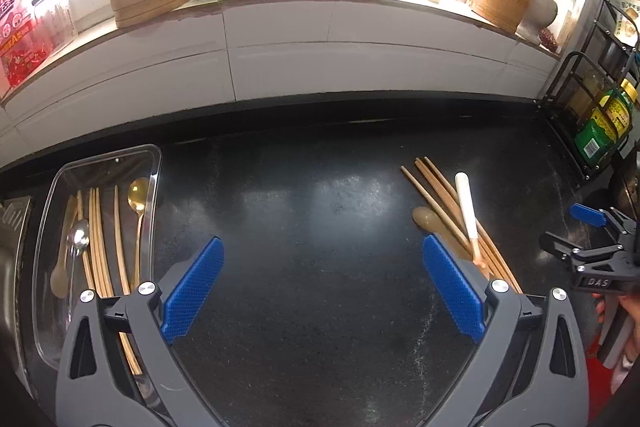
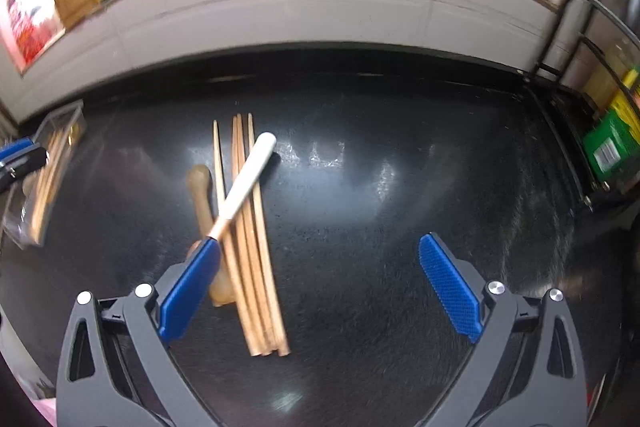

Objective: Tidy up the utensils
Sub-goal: 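Move both open tools back over the remaining spoons and chopsticks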

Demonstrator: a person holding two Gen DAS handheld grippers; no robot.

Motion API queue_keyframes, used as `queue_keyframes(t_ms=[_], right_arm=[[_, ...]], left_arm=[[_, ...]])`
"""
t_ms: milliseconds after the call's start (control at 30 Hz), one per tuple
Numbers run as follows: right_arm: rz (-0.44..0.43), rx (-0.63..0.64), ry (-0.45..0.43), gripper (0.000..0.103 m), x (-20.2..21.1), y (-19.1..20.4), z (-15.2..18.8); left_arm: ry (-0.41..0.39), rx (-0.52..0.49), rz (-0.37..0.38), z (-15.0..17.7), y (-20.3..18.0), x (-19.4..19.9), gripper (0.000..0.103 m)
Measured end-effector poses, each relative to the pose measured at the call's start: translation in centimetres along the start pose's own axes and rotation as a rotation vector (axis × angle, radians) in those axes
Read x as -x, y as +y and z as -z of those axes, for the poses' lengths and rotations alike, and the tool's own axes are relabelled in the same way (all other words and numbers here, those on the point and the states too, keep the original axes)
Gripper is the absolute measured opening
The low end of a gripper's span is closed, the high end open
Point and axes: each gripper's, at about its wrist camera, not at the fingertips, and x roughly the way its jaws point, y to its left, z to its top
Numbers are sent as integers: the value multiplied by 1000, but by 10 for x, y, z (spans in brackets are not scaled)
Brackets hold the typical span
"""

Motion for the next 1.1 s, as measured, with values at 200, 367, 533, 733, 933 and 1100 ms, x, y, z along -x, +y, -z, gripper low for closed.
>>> queue_keyframes(t_ms=[200, 367, 533, 733, 933, 1100], right_arm=[[-51, 102, 23, 96, -31, 7, -6], [-41, 202, 25, 96, -45, 21, -20], [6, 251, 35, 96, -60, 30, -30], [47, 286, 54, 96, -72, 45, -33], [66, 304, 55, 96, -77, 63, -39], [40, 333, 49, 96, -76, 98, -36]], left_arm=[[7, 81, -83, 11, 1, 8, 97], [26, 139, -143, 27, 10, 19, 97], [34, 164, -175, 28, 24, 21, 97], [20, 164, -164, 14, 36, 16, 97], [15, 134, -145, 0, 44, 7, 97], [20, 123, -126, -6, 50, 0, 97]])
